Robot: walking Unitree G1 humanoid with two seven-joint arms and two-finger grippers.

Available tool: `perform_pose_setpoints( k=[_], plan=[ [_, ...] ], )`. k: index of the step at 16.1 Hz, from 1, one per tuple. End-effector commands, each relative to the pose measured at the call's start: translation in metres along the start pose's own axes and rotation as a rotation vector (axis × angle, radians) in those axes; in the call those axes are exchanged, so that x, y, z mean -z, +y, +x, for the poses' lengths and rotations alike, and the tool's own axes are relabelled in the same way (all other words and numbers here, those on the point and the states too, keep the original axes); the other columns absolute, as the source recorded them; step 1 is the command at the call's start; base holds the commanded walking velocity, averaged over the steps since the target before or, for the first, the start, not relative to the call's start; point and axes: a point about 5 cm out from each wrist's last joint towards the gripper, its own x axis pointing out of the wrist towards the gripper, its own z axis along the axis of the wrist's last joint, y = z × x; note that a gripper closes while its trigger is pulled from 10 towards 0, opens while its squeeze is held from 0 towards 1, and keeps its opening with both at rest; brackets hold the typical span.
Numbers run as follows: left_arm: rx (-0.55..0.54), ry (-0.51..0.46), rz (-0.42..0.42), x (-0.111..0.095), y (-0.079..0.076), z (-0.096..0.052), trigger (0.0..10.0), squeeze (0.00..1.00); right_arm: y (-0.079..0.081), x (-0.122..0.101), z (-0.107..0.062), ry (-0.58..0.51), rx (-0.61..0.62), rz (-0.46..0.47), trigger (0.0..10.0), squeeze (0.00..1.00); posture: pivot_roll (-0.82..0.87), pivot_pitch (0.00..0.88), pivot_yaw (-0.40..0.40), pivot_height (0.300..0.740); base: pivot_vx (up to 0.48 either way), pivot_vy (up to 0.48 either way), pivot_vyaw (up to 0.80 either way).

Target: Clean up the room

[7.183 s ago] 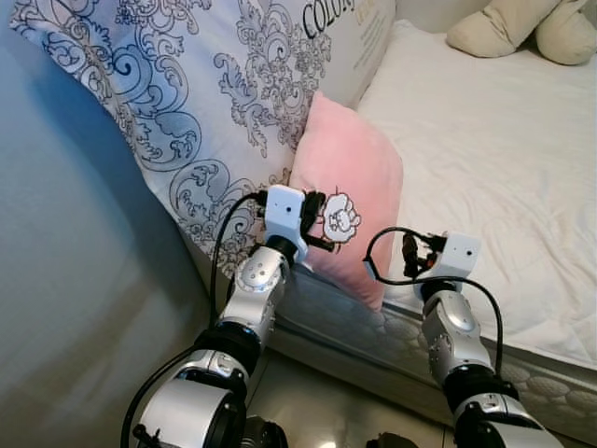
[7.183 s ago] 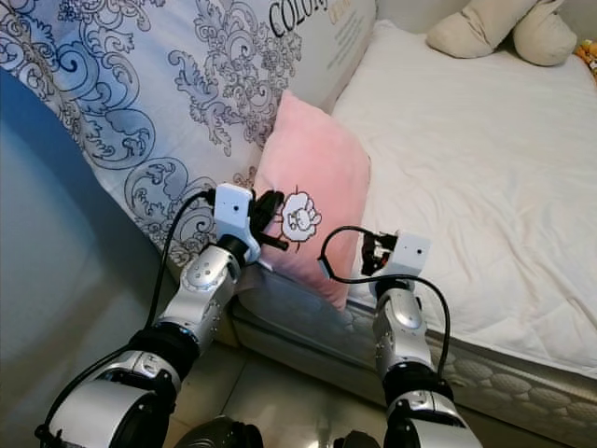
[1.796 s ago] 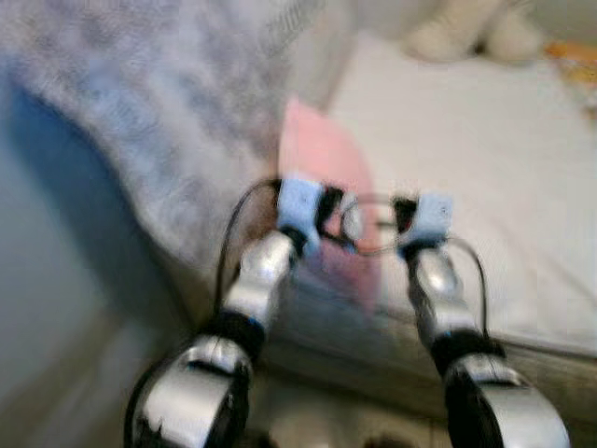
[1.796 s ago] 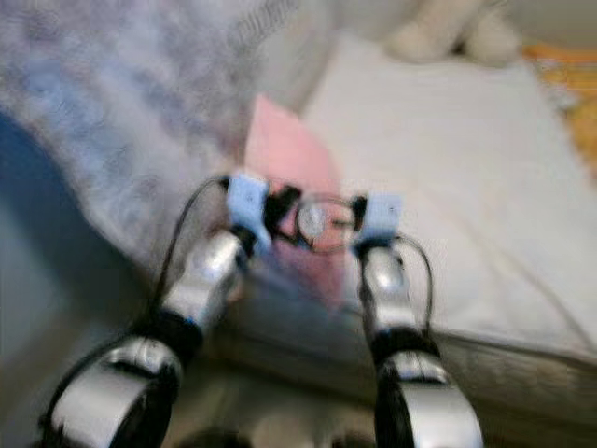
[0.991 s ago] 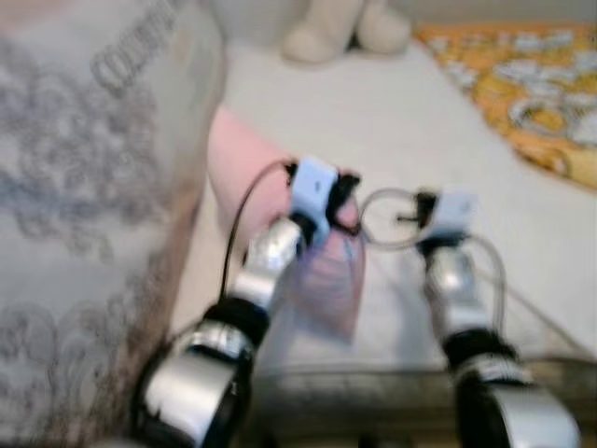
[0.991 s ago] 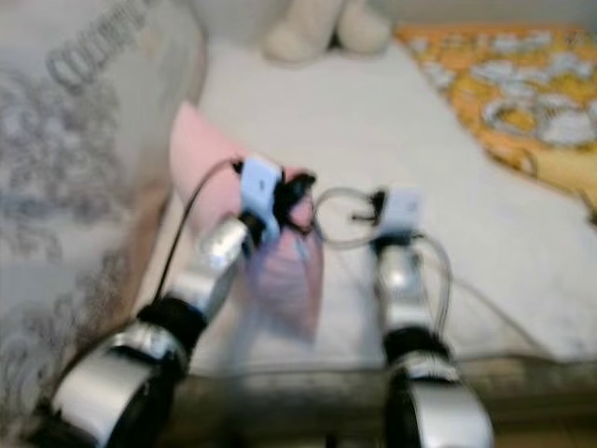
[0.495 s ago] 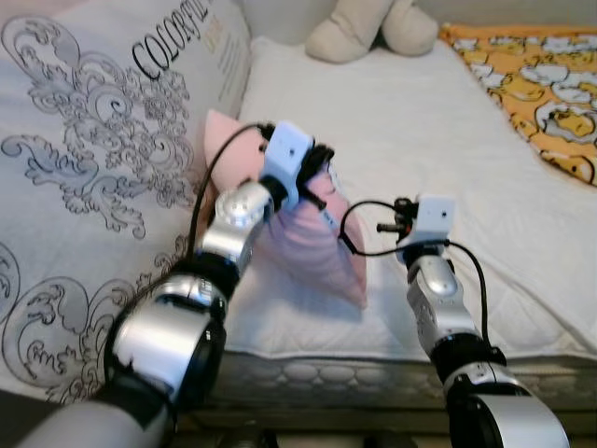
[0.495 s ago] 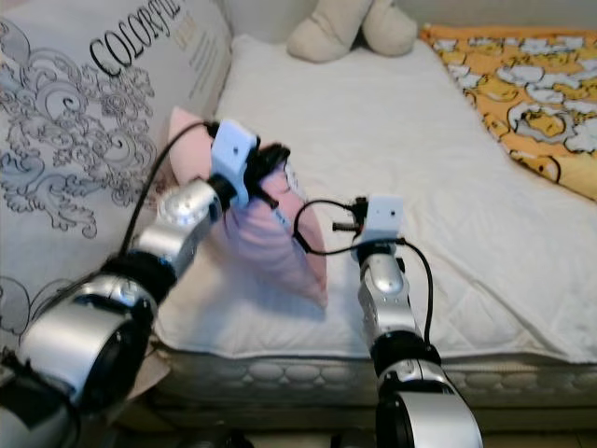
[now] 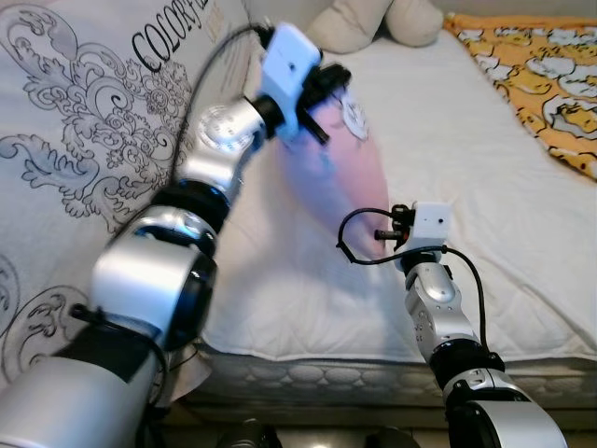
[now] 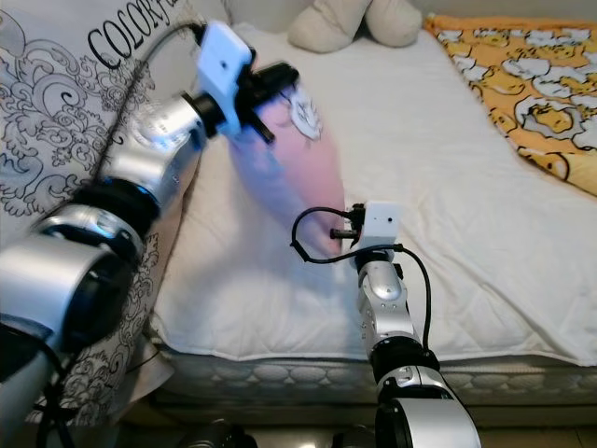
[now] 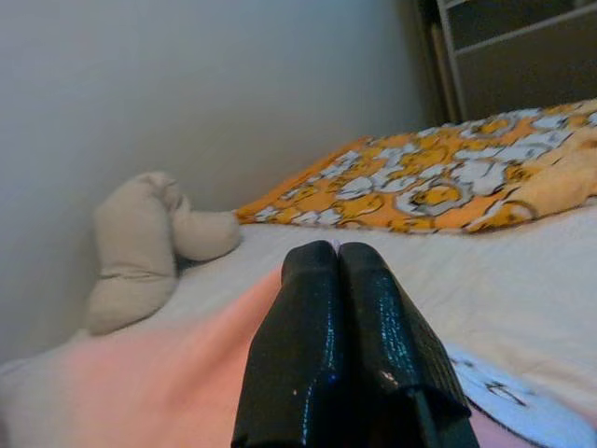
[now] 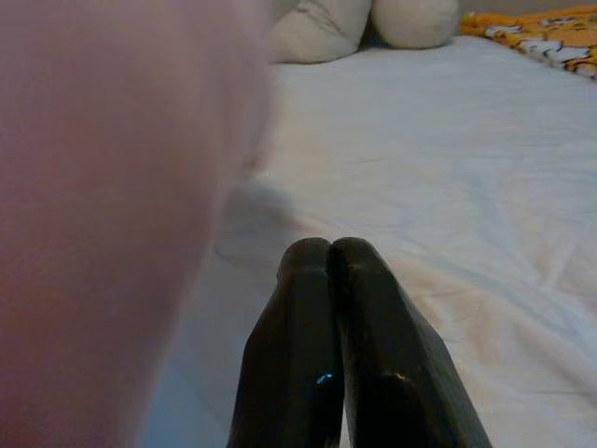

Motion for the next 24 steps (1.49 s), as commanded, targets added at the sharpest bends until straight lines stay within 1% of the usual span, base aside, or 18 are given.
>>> perform_pose_setpoints(
  k=[1, 2, 3, 6, 8, 10, 11, 14, 15, 16, 17, 18, 19, 20, 21, 22, 23, 24],
  plan=[
    [-0.017, -0.037, 0.069, -0.018, 0.012, 0.001, 10.0, 0.0, 0.003, -0.001, 0.001, -0.001, -0.01, -0.005, 10.0, 0.0, -0.1, 0.0, 0.061, 0.714, 0.0, 0.0, 0.0],
    [-0.042, -0.015, 0.092, -0.016, 0.019, -0.004, 10.0, 0.0, 0.002, 0.001, 0.0, 0.005, -0.009, -0.009, 10.0, 0.0, -0.1, 0.0, 0.061, 0.714, 0.0, 0.0, 0.0],
    [-0.137, 0.067, 0.092, 0.0, 0.032, -0.019, 10.0, 0.0, -0.001, 0.005, -0.003, 0.023, -0.006, -0.013, 10.0, 0.0, -0.1, 0.0, 0.056, 0.714, 0.0, 0.0, 0.0],
    [-0.262, 0.114, 0.061, 0.016, 0.046, -0.04, 10.0, 0.0, -0.004, 0.008, -0.006, 0.03, -0.007, -0.019, 10.0, 0.0, -0.1, 0.0, 0.05, 0.714, 0.0, 0.0, 0.0],
    [-0.366, 0.132, 0.057, 0.031, 0.054, -0.06, 10.0, 0.0, -0.007, 0.01, -0.007, 0.044, -0.008, -0.025, 10.0, 0.0, -0.09, 0.0, 0.041, 0.714, 0.0, 0.0, 0.0],
    [-0.457, 0.164, 0.054, 0.045, 0.057, -0.077, 10.0, 0.0, -0.007, 0.011, -0.007, 0.053, -0.02, -0.033, 10.0, 0.0, -0.08, 0.0, 0.033, 0.714, 0.0, 0.0, 0.0],
    [-0.514, 0.182, 0.005, 0.06, 0.055, -0.089, 10.0, 0.0, -0.006, 0.012, -0.006, 0.059, -0.031, -0.038, 10.0, 0.0, -0.07, 0.0, 0.023, 0.714, 0.0, 0.0, 0.0],
    [-0.641, 0.192, -0.107, 0.084, 0.045, -0.107, 10.0, 0.0, -0.003, 0.011, -0.005, 0.064, -0.046, -0.042, 10.0, 0.0, -0.06, 0.0, 0.018, 0.714, 0.0, 0.0, 0.0],
    [-0.742, 0.201, -0.165, 0.099, 0.037, -0.12, 10.0, 0.0, -0.002, 0.011, -0.004, 0.063, -0.048, -0.042, 10.0, 0.0, -0.07, 0.0, 0.024, 0.714, 0.0, 0.0, 0.0],
    [-0.779, 0.21, -0.18, 0.106, 0.033, -0.125, 10.0, 0.0, -0.002, 0.01, -0.004, 0.063, -0.048, -0.042, 10.0, 0.0, -0.07, 0.0, 0.024, 0.714, 0.0, 0.0, 0.0],
    [-0.881, 0.247, -0.261, 0.126, 0.018, -0.141, 10.0, 0.0, -0.004, 0.01, -0.004, 0.062, -0.042, -0.04, 10.0, 0.0, -0.07, 0.0, 0.028, 0.714, 0.0, 0.0, 0.0],
    [-0.89, 0.259, -0.277, 0.132, 0.01, -0.143, 10.0, 0.0, -0.005, 0.01, -0.004, 0.063, -0.041, -0.04, 10.0, 0.0, -0.07, 0.0, 0.028, 0.714, 0.0, 0.0, 0.0],
    [-0.847, 0.269, -0.308, 0.141, -0.01, -0.141, 10.0, 0.0, -0.006, 0.011, -0.005, 0.066, -0.039, -0.041, 10.0, 0.0, -0.07, 0.0, 0.03, 0.714, 0.0, 0.0, 0.0],
    [-0.824, 0.27, -0.329, 0.144, -0.021, -0.138, 10.0, 0.0, -0.006, 0.012, -0.005, 0.067, -0.037, -0.04, 10.0, 0.0, -0.06, 0.0, 0.028, 0.714, 0.0, 0.0, 0.0],
    [-0.781, 0.274, -0.393, 0.151, -0.048, -0.129, 10.0, 0.0, -0.008, 0.014, -0.005, 0.081, -0.02, -0.01, 10.0, 0.0, -0.06, 0.0, 0.027, 0.714, 0.0, 0.0, 0.0],
    [-0.76, 0.279, -0.417, 0.153, -0.062, -0.124, 10.0, 0.0, -0.01, 0.014, -0.005, 0.09, -0.006, 0.021, 10.0, 0.0, -0.06, 0.0, 0.029, 0.714, 0.0, 0.0, 0.0],
    [-0.741, 0.287, -0.476, 0.155, -0.085, -0.117, 10.0, 0.0, -0.013, 0.014, -0.003, 0.101, 0.02, 0.061, 10.0, 0.0, -0.06, 0.0, 0.032, 0.714, 0.0, 0.0, 0.0],
    [-0.725, 0.295, -0.487, 0.155, -0.095, -0.114, 10.0, 0.0, -0.015, 0.013, -0.003, 0.099, 0.023, 0.056, 10.0, 0.0, -0.06, 0.0, 0.032, 0.714, 0.0, 0.0, 0.0]
  ],
)
